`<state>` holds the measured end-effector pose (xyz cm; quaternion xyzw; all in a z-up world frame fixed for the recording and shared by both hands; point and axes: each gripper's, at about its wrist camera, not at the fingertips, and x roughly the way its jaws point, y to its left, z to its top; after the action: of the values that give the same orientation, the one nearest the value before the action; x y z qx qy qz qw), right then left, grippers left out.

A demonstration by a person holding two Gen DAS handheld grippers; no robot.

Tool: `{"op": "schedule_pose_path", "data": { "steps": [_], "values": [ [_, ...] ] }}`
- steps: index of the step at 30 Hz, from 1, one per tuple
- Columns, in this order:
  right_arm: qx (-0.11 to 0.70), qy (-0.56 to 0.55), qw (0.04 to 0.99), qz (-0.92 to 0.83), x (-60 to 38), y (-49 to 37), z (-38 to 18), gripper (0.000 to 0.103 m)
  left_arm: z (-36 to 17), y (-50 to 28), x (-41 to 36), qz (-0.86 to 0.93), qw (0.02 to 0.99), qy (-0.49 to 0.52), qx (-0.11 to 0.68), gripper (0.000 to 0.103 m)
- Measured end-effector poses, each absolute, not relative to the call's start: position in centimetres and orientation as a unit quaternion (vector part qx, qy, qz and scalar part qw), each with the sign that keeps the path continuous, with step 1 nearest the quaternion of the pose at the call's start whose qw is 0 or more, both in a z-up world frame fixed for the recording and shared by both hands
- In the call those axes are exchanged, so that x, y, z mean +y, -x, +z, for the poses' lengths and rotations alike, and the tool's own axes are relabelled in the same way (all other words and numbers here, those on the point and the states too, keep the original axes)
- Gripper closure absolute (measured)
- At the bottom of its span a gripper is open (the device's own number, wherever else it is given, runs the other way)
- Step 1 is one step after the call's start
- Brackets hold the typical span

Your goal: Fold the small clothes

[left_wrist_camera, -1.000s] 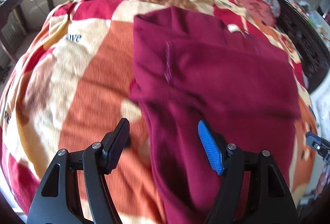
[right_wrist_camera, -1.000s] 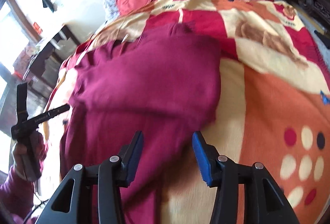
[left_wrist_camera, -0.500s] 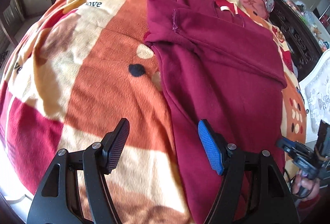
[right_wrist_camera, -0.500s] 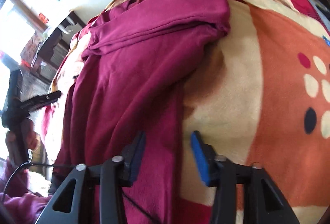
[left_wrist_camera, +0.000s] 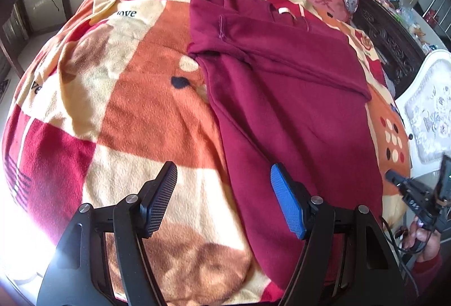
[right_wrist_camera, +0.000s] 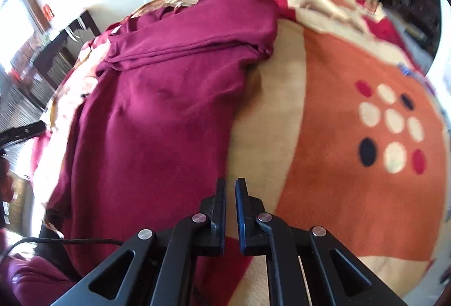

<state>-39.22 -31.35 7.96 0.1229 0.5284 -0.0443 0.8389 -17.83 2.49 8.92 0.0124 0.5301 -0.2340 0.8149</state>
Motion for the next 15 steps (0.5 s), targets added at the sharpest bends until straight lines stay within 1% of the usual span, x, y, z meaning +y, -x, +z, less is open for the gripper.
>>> {"op": "schedule_pose_path", "data": {
  "steps": [1, 3, 5, 8, 12, 15],
  "values": [
    [0.516, -0.110, 0.848, -0.045, -30.8, 39.6, 8.8, 0.095, 8.9, 17.9, 2.6, -0.234, 0.814, -0.010, 0.531, 0.034],
    [0.496, -0.114, 0.861, -0.007, -29.6, 40.0, 10.8, 0.088, 8.9, 18.1, 3.1, -0.231, 0.815, -0.009, 0.532, 0.034],
    [0.489, -0.125, 0.861, 0.069, -27.3, 39.6, 12.4, 0.083, 9.0, 18.2, 3.5, -0.225, 0.818, -0.010, 0.530, 0.034],
    [0.487, -0.117, 0.852, 0.155, -22.9, 38.5, 12.9, 0.083, 9.3, 18.4, 4.5, -0.215, 0.822, -0.006, 0.527, 0.034],
    [0.515, -0.060, 0.817, 0.252, -15.6, 36.7, 10.9, 0.083, 9.9, 19.0, 6.0, -0.206, 0.828, -0.002, 0.522, 0.034],
    [0.542, -0.061, 0.780, 0.307, -12.7, 36.3, 9.5, 0.083, 10.2, 19.4, 7.2, -0.196, 0.833, -0.008, 0.517, 0.034]
  ]
}}
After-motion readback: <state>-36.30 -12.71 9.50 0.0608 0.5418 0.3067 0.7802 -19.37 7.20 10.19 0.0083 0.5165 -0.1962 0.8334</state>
